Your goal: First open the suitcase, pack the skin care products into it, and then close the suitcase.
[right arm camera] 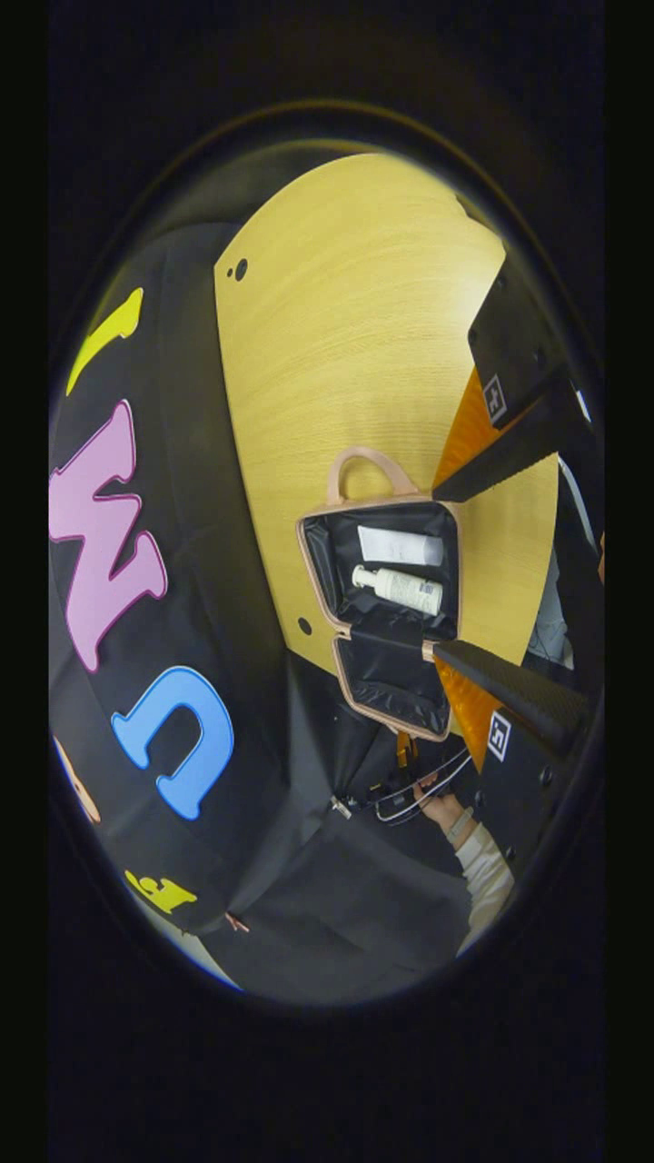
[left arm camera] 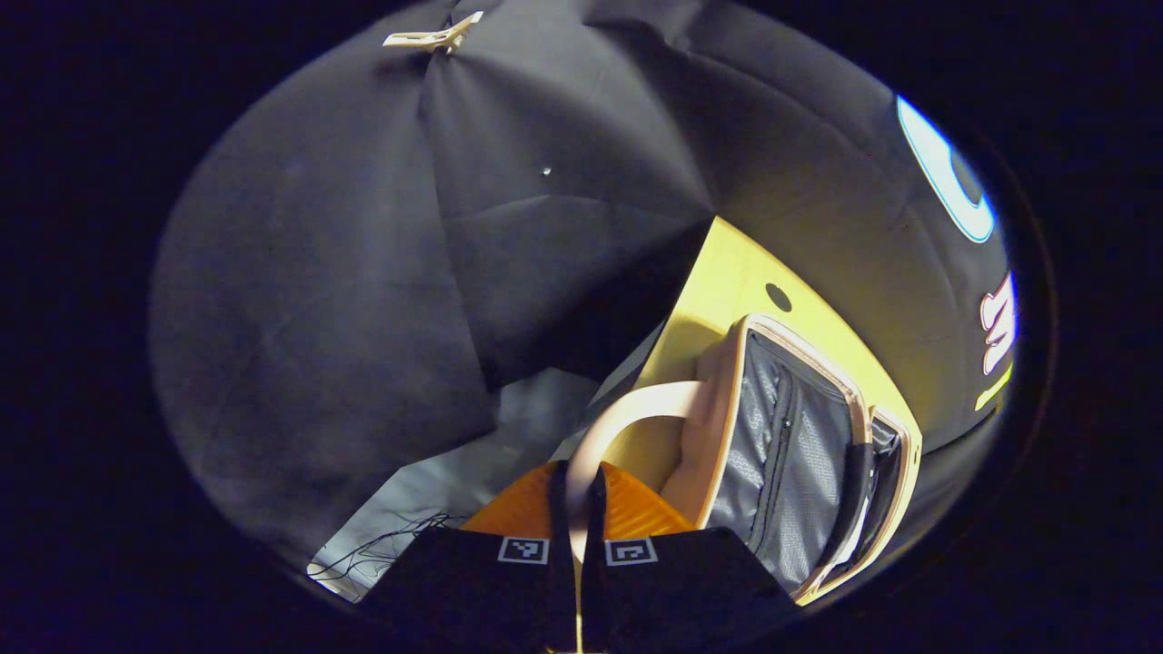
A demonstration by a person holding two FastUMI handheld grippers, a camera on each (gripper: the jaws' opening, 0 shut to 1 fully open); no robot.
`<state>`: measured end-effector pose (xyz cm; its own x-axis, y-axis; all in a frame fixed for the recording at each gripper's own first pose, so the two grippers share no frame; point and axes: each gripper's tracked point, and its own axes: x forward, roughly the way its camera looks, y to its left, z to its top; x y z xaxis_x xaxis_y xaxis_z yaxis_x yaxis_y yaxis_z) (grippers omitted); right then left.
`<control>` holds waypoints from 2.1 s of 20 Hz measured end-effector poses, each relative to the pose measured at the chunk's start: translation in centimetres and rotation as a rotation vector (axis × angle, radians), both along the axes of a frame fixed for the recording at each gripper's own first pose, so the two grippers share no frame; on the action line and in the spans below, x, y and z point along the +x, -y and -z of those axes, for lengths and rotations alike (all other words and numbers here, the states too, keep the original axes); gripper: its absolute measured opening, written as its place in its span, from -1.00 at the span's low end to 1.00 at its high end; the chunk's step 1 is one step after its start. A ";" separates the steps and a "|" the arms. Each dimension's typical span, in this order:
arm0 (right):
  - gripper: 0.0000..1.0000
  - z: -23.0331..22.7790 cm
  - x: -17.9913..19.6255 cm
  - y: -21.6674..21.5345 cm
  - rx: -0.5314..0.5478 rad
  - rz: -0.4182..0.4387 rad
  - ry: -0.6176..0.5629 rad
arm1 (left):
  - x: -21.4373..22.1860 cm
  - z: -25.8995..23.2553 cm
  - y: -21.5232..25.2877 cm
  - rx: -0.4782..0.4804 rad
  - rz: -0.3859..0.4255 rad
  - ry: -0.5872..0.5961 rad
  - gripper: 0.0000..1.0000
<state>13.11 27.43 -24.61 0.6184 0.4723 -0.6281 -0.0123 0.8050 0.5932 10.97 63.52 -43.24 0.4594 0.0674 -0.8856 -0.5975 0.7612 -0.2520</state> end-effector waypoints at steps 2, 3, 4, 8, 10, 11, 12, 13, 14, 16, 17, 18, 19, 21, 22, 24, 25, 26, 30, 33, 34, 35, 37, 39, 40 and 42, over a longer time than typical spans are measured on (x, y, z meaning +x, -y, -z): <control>0.95 0.0 0.4 -0.2 -0.001 -0.016 0.003 | 0.3 -1.9 0.0 0.018 0.020 0.034 -0.75; 0.94 0.0 0.6 -0.4 -0.001 -0.024 0.004 | 0.6 -3.0 0.0 0.019 0.023 0.058 -0.77; 0.95 -0.1 0.9 -0.6 0.005 -0.029 0.007 | 1.0 -4.3 -0.1 0.013 0.029 0.084 -0.84; 0.95 -1.1 1.5 -1.8 0.041 -0.045 0.030 | 3.4 -10.3 1.7 0.011 0.085 0.165 -0.87; 0.95 -1.7 1.7 -1.8 0.051 -0.051 0.049 | 4.8 -13.6 3.0 0.031 0.131 0.204 -0.87; 0.95 -1.9 1.7 -1.6 0.056 -0.052 0.057 | 5.4 -15.4 3.8 0.035 0.152 0.222 -0.87; 0.94 -2.0 1.9 -1.3 0.057 -0.052 0.062 | 5.8 -17.1 4.8 0.040 0.171 0.245 -0.88; 0.94 -2.2 1.9 -1.0 0.057 -0.050 0.069 | 6.4 -18.7 5.7 0.040 0.191 0.269 -0.87; 0.95 -2.3 2.0 -0.5 0.056 -0.049 0.074 | 6.9 -20.2 6.6 0.040 0.206 0.291 -0.87; 0.95 -2.4 1.7 0.8 0.058 -0.047 0.080 | 7.9 -23.0 8.8 0.028 0.229 0.328 -0.87; 0.95 -2.4 1.8 1.3 0.059 -0.046 0.081 | 8.5 -24.2 9.8 0.021 0.240 0.343 -0.87; 0.95 -2.5 1.7 1.9 0.059 -0.044 0.084 | 9.2 -24.9 11.4 0.013 0.251 0.357 -0.87; 0.95 -2.6 1.8 2.4 0.060 -0.042 0.088 | 9.8 -25.9 12.8 0.006 0.264 0.370 -0.87; 0.94 -2.7 1.9 3.8 0.057 -0.039 0.097 | 10.8 -27.8 15.9 -0.008 0.301 0.393 -0.87; 0.95 -2.8 1.9 4.5 0.058 -0.035 0.102 | 11.4 -28.7 17.5 -0.010 0.322 0.406 -0.87; 0.95 -2.8 1.8 5.8 0.061 -0.030 0.106 | 12.6 -30.3 21.4 -0.021 0.375 0.429 -0.87; 0.95 -2.8 1.7 6.5 0.059 -0.029 0.108 | 13.3 -30.8 23.3 -0.024 0.403 0.438 -0.87; 0.94 -2.7 1.5 7.4 0.054 -0.027 0.111 | 13.8 -31.1 25.3 -0.033 0.426 0.446 -0.88; 0.94 -2.1 0.9 11.0 0.020 -0.016 0.113 | 15.6 -30.6 32.4 -0.130 0.475 0.457 -0.87; 0.94 -1.9 0.9 13.8 -0.014 -0.002 0.125 | 16.4 -28.7 36.8 -0.149 0.525 0.432 -0.87; 0.95 -1.9 0.8 14.6 -0.023 0.003 0.128 | 17.1 -28.2 38.9 -0.143 0.548 0.421 -0.87; 0.94 -1.8 0.5 15.4 -0.031 0.007 0.131 | 17.7 -27.4 40.8 -0.148 0.571 0.408 -0.87; 0.95 -1.5 0.0 16.9 -0.042 0.013 0.127 | 18.5 -24.5 44.5 -0.169 0.600 0.366 -0.87; 0.94 -1.1 -0.4 18.4 -0.051 0.024 0.123 | 18.0 -22.0 47.7 -0.180 0.623 0.322 -0.87; 0.95 -1.0 -0.7 19.3 -0.052 0.031 0.118 | 17.9 -20.7 49.1 -0.169 0.641 0.298 -0.87; 0.96 -0.4 -1.5 20.4 -0.050 0.040 0.105 | 17.5 -17.7 51.4 -0.145 0.675 0.244 -0.87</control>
